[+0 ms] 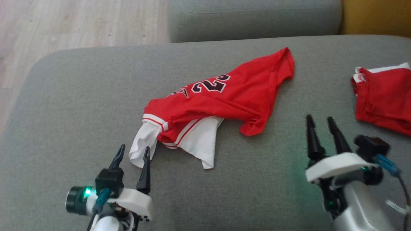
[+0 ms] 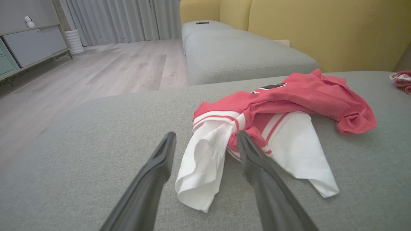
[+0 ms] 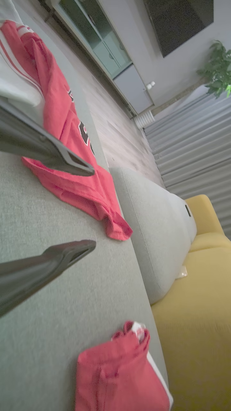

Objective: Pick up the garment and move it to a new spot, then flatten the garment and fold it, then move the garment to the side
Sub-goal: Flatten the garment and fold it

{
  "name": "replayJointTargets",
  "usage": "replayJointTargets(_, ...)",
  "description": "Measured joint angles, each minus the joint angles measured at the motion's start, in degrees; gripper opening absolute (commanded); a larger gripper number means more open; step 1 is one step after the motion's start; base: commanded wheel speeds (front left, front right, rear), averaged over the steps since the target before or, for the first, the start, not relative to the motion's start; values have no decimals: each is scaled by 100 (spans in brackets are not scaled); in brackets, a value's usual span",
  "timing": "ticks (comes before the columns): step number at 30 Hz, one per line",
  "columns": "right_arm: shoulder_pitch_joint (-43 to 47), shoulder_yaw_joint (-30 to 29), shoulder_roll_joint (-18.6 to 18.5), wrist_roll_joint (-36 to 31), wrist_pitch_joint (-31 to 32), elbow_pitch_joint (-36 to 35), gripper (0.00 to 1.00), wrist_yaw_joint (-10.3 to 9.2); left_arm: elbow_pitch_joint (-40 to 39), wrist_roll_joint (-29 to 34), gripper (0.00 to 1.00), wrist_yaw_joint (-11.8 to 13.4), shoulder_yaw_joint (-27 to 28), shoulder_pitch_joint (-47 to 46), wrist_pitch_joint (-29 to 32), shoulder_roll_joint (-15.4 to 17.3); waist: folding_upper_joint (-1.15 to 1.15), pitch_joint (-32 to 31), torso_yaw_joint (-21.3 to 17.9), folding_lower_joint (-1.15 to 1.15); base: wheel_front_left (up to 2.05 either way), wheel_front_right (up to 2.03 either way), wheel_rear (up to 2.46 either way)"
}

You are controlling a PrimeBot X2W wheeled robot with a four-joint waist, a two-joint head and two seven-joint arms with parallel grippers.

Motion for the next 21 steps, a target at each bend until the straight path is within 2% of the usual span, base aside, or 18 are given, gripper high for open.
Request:
replayJointTargets(9,482,-402,115,-241,722,-1430,100,0,1036,63,100,-176,48,-498,1,263,0,198,-230,1,0,0,0)
replayJointTargets(20,760,-420,123,-99,891,-1807,100,0,1751,71,100,-305,25,-1261,0,335,0,427,-503,1,0,0,0)
replayJointTargets(21,759,-422,123,-91,904,-1830,100,0,1846,110,35,-326,2,-1292,0,364,0,443,-526,1,0,0,0)
